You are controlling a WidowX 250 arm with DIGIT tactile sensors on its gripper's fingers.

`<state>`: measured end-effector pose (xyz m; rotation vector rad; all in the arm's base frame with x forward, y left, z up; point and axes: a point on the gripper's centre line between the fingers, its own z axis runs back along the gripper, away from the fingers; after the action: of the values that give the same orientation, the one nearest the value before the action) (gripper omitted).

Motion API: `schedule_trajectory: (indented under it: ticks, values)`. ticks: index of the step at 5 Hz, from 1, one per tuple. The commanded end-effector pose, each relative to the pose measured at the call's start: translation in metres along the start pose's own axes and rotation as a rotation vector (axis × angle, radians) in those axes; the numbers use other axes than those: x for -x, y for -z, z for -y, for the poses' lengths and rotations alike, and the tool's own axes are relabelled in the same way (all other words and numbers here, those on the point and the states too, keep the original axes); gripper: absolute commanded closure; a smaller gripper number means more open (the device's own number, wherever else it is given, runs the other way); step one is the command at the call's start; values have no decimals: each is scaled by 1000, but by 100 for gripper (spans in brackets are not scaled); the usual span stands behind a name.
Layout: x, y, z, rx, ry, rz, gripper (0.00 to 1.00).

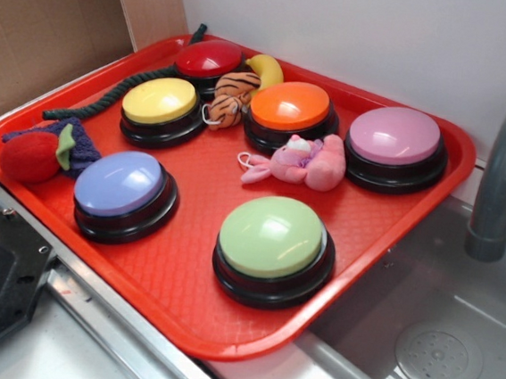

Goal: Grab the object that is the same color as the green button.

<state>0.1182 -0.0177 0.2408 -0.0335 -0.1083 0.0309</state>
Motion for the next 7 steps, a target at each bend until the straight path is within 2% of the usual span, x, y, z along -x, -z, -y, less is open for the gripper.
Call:
schedule_trajectory:
  ticks: [1,2,3,4,6,7]
  values:
    - [0,0,0,0,0,0,0]
    - [-26,28,-24,-3,-50,-14,0]
    - [-49,53,-44,-15,-77,2,0]
    - [-65,80,-76,-41,-161,9,0]
    - [-74,130,-148,-91,-466,35,0]
    - [-80,159,-171,-100,-607,18,0]
